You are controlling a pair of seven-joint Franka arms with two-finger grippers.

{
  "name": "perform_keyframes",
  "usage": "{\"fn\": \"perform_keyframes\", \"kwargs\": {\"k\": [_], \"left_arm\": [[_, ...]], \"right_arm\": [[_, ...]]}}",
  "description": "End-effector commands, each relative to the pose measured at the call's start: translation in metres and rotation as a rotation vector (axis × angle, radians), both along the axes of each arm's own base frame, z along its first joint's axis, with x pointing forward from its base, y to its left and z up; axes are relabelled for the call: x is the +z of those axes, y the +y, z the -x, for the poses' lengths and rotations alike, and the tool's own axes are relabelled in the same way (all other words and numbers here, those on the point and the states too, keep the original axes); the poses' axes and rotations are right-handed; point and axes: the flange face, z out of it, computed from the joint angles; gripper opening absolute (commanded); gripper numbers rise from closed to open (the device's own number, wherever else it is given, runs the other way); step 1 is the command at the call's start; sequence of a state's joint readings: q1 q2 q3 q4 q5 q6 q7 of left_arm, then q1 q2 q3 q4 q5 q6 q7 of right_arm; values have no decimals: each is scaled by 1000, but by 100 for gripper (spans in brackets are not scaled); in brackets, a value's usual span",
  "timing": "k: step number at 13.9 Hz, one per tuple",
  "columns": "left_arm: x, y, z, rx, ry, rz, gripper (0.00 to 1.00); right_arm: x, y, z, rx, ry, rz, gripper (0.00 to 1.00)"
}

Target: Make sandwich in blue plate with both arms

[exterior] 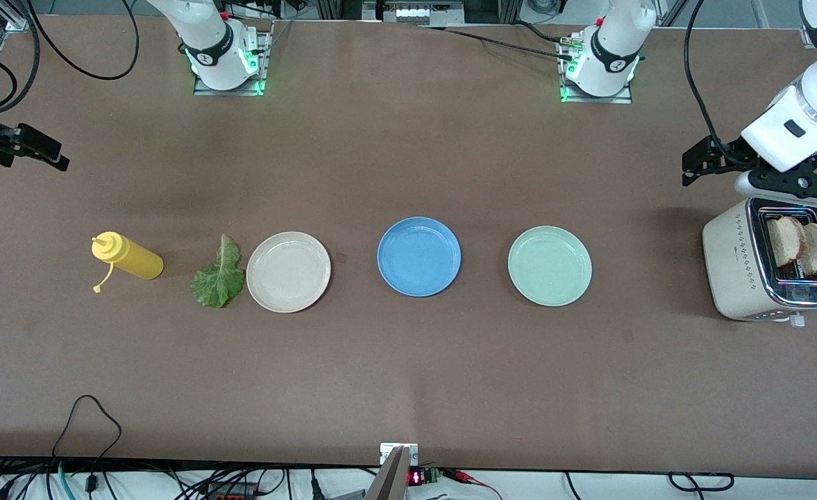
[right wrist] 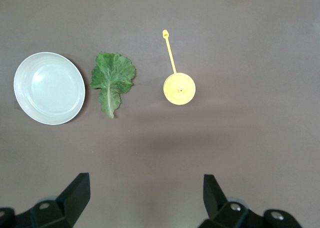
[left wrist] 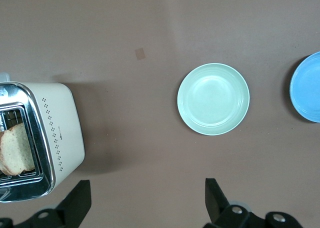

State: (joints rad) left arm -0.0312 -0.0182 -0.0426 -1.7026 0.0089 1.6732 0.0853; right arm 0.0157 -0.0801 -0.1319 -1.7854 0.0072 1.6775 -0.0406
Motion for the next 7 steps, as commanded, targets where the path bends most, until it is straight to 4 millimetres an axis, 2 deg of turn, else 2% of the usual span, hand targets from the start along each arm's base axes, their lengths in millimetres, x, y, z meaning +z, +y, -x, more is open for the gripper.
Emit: {"fn": "perform_keyframes", "kwargs": {"k": [1,7], "left_arm": [[4,3,-3,10,11,13,100],[2,6,-2,13,25,12,100]], "right_arm": [[7,1,2,5,1,10,100],[7,1,2,5,2,10,100]]}}
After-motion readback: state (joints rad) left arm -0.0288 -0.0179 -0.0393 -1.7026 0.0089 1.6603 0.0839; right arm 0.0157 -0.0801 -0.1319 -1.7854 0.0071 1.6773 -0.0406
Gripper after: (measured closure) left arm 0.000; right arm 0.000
